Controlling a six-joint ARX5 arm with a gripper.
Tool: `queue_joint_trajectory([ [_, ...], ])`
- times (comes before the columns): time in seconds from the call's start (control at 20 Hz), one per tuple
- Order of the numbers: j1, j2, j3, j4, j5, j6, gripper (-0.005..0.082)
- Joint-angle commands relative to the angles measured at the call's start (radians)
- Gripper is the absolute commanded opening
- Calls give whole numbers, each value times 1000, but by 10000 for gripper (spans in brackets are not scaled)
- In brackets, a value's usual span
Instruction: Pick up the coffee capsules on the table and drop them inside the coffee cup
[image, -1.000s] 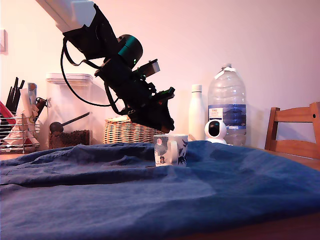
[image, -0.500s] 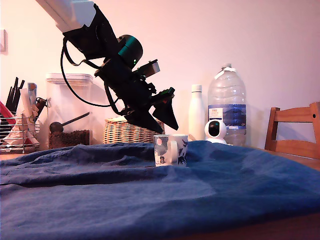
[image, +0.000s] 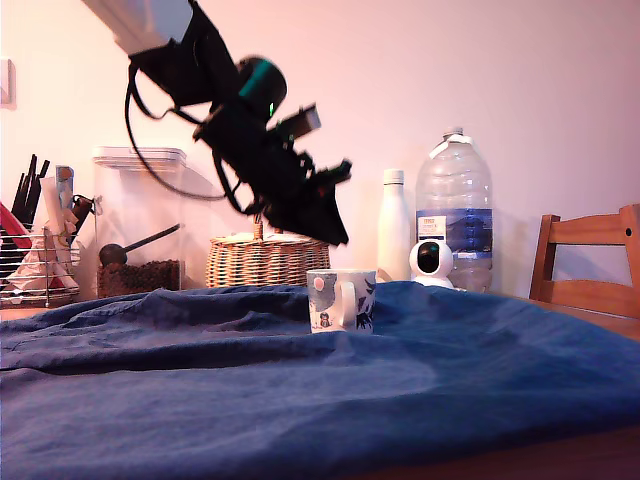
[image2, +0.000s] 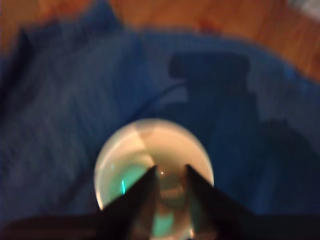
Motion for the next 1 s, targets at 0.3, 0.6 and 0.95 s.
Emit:
queue_joint_trajectory([
  [0.3,2,-96,-5,-68,-1,21,-21],
  [0.6,13,-188,-64,-81,0,21,-21],
  [0.95,64,-411,-404,87,-19,23,-21],
])
